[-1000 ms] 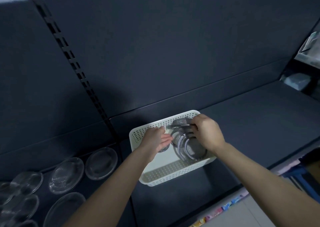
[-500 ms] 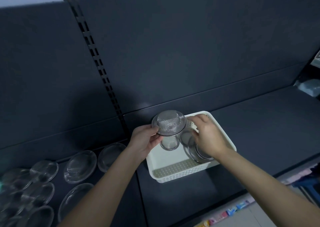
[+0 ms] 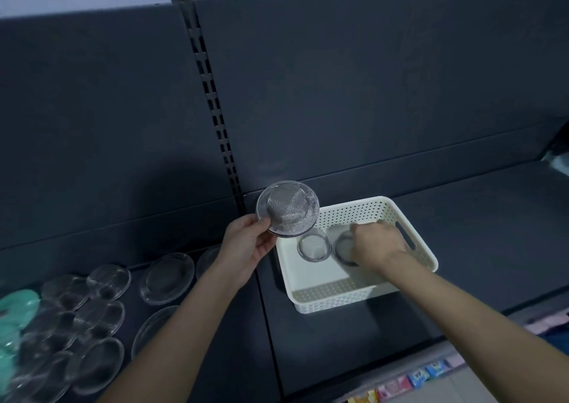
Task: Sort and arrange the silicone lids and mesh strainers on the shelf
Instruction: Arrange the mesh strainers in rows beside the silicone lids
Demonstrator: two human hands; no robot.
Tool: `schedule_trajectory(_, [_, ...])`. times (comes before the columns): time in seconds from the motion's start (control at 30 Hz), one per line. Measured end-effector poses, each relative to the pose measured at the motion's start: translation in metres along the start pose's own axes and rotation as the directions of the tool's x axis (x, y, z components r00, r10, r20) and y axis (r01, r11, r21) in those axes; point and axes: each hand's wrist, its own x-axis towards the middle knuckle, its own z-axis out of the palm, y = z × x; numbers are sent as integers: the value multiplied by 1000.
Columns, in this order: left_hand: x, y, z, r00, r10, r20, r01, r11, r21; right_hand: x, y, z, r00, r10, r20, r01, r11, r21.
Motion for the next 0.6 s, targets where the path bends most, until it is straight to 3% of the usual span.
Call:
schedule_trajectory(0.1, [-6, 0, -6, 1000, 10, -2, -10, 1000, -16, -4, 2, -11, 1000, 15, -21, -16, 999, -36])
schedule_trajectory(0.2, [-12, 2, -10, 1000, 26, 1, -26, 999, -26, -12, 6, -28, 989, 51, -136, -51, 999, 5])
schedule_trajectory(0.3, [-19, 3, -14, 999, 36, -9, -37, 998, -41, -12, 12, -43, 952, 128, -277, -77, 979, 188])
schedule_trajectory(0.37, [-25, 3, -17, 999, 45, -26, -46, 998, -41, -11, 13, -48, 907, 157, -390, -8, 934, 358])
schedule_trajectory(0.5, [-38, 3, -29, 995, 64, -80, -69, 996, -64, -16, 2, -58, 873, 185, -451, 185, 730, 658])
schedule_trajectory(0.57, [-46, 5, -40, 991, 72, -112, -80, 994, -75, -17, -11, -55, 896, 204, -394, 207, 594, 777])
schedule_trajectory(0.6, [-50, 5, -47, 989, 78, -129, -89, 992, -85, -19, -19, -53, 920, 210, -330, 198, 479, 856])
